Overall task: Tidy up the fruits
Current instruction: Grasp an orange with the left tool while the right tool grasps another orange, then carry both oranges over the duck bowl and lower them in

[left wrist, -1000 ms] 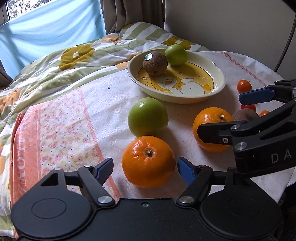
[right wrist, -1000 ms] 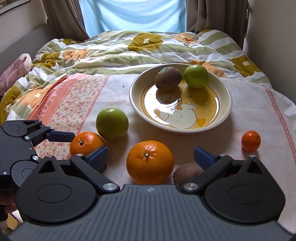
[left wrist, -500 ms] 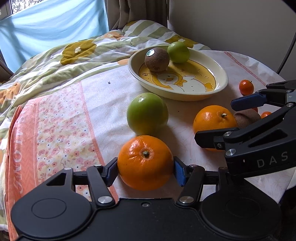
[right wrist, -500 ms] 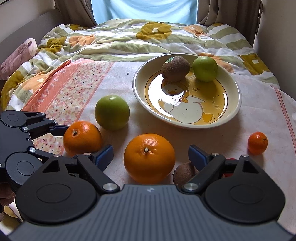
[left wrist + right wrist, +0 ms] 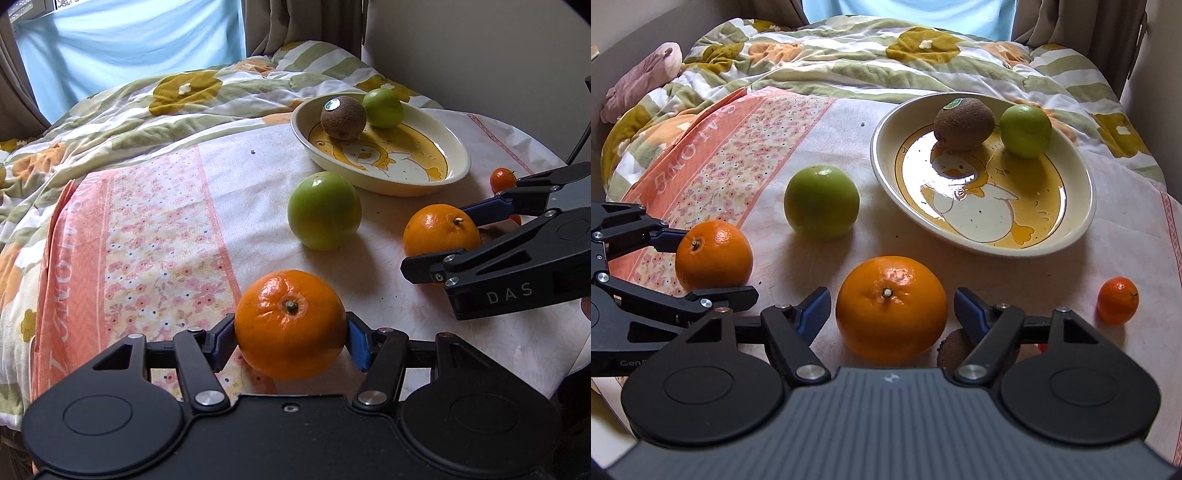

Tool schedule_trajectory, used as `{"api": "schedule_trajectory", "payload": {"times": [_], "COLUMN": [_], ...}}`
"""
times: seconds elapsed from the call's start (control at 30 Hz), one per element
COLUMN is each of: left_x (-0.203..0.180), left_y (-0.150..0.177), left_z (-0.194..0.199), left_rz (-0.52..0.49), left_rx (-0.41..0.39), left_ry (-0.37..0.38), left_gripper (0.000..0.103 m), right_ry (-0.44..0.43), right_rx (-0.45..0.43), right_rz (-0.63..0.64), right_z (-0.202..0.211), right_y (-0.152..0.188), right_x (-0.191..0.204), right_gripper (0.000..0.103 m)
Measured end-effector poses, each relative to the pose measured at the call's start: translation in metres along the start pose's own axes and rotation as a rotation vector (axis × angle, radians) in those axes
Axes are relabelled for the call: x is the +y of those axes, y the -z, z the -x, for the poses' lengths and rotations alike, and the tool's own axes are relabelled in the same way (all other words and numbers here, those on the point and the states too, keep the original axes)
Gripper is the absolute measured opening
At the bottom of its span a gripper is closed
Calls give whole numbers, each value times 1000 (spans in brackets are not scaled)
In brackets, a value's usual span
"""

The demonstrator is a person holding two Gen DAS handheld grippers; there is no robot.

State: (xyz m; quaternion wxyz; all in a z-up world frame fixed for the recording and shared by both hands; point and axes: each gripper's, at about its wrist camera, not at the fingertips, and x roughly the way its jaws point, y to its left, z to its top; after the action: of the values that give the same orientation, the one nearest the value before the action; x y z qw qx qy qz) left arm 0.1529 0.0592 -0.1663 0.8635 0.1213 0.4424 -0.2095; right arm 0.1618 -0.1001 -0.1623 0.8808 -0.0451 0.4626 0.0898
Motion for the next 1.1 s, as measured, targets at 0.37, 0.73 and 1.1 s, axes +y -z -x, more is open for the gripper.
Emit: {"api": "schedule_trajectory", "payload": {"times": [0.37, 0.73, 1.1], "left_x": [7, 7, 1], "left_y": [9, 15, -5], "left_z": [21, 53, 99], "left_rz": [55, 85, 116], "left_rx": [-28, -62, -128], "left_ry": [-13, -27, -45], "left_gripper": [65, 65, 65], "right_ry": [22, -5, 2], "right_rx": [10, -18, -89], "right_rz": [30, -21, -93], "right_z": [-2, 33, 98], "right_y": [2, 3, -9], "right_x": [5, 13, 6], "right_gripper": [79, 78, 78]}}
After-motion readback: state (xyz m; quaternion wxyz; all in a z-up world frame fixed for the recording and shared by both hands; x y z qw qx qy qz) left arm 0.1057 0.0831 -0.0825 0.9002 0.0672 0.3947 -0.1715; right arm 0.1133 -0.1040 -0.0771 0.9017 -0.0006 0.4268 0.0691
